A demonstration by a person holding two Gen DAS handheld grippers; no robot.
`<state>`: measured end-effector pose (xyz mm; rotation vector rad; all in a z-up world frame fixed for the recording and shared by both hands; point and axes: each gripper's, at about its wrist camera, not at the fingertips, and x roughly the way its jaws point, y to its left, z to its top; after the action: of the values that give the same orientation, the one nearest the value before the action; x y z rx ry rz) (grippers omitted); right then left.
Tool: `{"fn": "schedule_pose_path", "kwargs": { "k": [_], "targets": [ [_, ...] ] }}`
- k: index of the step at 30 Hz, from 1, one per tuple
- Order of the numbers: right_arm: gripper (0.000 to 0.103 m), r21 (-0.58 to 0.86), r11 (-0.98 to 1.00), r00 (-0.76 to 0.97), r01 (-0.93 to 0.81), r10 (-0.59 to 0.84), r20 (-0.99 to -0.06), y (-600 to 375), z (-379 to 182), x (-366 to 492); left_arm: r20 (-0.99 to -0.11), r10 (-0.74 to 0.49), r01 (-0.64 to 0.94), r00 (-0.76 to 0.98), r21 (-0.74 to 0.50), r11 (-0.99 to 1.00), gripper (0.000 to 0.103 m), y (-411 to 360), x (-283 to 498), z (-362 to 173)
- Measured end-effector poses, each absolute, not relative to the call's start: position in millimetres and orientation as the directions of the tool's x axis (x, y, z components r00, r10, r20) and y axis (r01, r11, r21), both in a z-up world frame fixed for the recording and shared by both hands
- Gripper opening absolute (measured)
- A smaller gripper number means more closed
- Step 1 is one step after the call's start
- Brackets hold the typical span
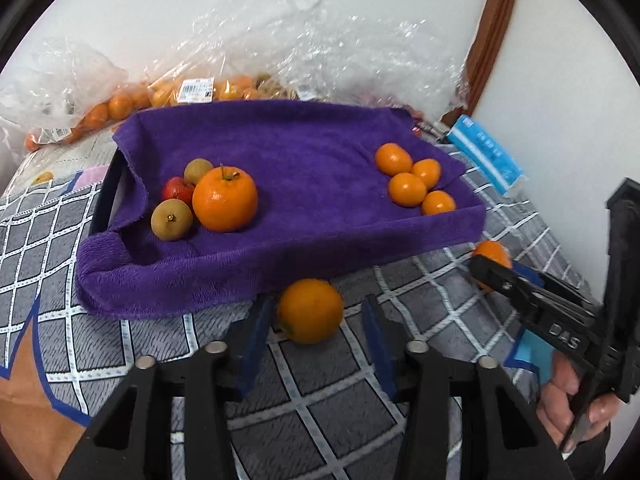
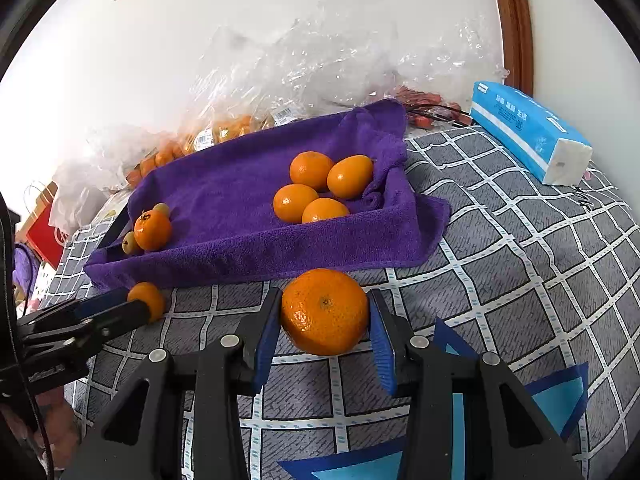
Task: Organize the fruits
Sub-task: 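Grasp a round orange with left tool while right tool holds the large orange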
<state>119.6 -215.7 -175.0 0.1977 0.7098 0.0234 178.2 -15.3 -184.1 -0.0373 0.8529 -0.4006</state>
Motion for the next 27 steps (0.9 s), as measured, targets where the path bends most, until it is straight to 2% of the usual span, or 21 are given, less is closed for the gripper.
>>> {"fn": "schedule_pose_path", "kwargs": {
  "k": [4, 12, 17, 22, 27],
  "targets": [
    [0.042, 0.189, 0.981, 0.758, 0.036, 0.096, -0.645, -215, -175, 120, -0.719, -0.357, 0.307, 0.596, -0.206, 0.929, 0.033, -12, 178, -192],
    [0.042, 0.161, 0.987, 0.756, -0.003, 0.108, -0.646, -205, -175, 120, -0.718, -0.359, 0.300, 0.596, -0.215, 0.929, 0.033, -11, 179, -192],
    [0.042, 0.174, 0.985, 0.755, -0.013, 0.124, -0.644, -207, -174, 120, -0.724, -0.312, 0.283, 0.615, -0.166, 0.945, 0.033, -15, 177, -191],
    [0.042, 0.176, 0.984, 0.758, -0.010, 0.123, -0.641, -208, -174, 119, -0.687, -0.370, 0.277, 0.625, -0.248, 0.928, 0.033, -3, 175, -188],
    [0.042, 0.176, 0.984, 0.764, -0.012, 0.123, -0.634, -208, -173, 117, -0.646, -0.384, 0.297, 0.660, -0.245, 0.923, 0.033, -3, 165, -180]
  ]
}}
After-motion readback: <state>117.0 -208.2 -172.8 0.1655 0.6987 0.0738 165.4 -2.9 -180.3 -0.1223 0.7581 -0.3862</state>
